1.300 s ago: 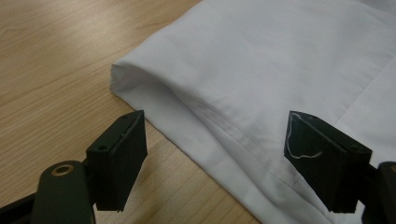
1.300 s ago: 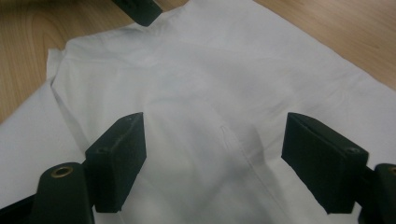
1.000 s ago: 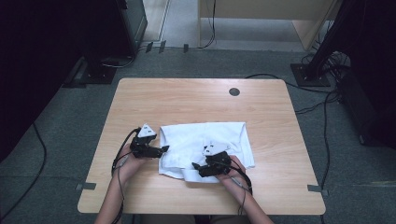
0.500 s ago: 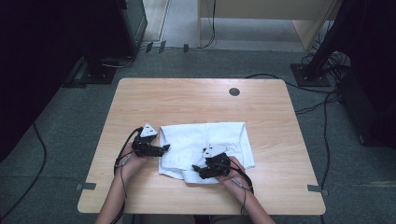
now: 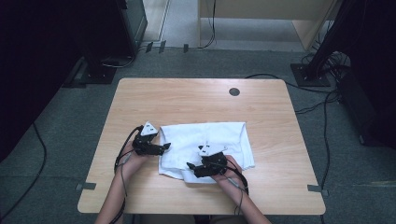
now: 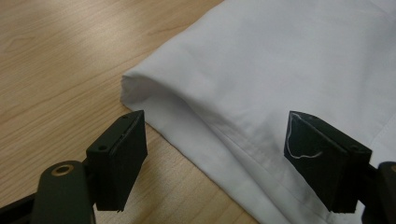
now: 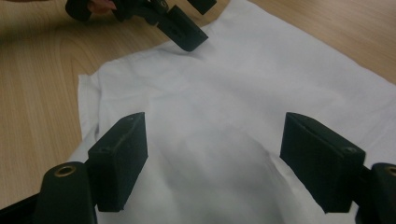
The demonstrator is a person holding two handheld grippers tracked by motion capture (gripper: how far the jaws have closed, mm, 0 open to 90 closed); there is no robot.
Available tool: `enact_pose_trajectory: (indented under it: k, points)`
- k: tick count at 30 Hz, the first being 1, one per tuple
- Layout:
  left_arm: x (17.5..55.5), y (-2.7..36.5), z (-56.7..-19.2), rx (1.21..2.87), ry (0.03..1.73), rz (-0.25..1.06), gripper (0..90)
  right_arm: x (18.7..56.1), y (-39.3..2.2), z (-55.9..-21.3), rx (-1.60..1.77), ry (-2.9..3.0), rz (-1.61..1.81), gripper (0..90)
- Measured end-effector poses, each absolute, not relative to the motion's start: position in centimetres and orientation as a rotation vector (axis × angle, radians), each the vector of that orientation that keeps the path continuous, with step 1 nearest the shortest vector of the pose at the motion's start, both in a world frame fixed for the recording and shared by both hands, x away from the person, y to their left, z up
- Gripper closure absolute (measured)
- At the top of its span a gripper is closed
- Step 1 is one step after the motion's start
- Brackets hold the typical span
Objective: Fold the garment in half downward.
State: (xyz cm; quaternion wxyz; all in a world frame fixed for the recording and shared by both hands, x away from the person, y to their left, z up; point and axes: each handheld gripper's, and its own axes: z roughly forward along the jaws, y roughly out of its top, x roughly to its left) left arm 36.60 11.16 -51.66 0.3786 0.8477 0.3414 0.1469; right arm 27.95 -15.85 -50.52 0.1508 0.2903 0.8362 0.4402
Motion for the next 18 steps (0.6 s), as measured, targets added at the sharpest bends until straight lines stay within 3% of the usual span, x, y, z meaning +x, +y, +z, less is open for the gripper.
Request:
enact_pose_trajectory:
  k: [18]
  points:
    - [37.0,11.4,-52.1,2.158,0.882,0.367,21.3,27.9,-14.0,-52.4,0.834,2.424,1.191,23.4]
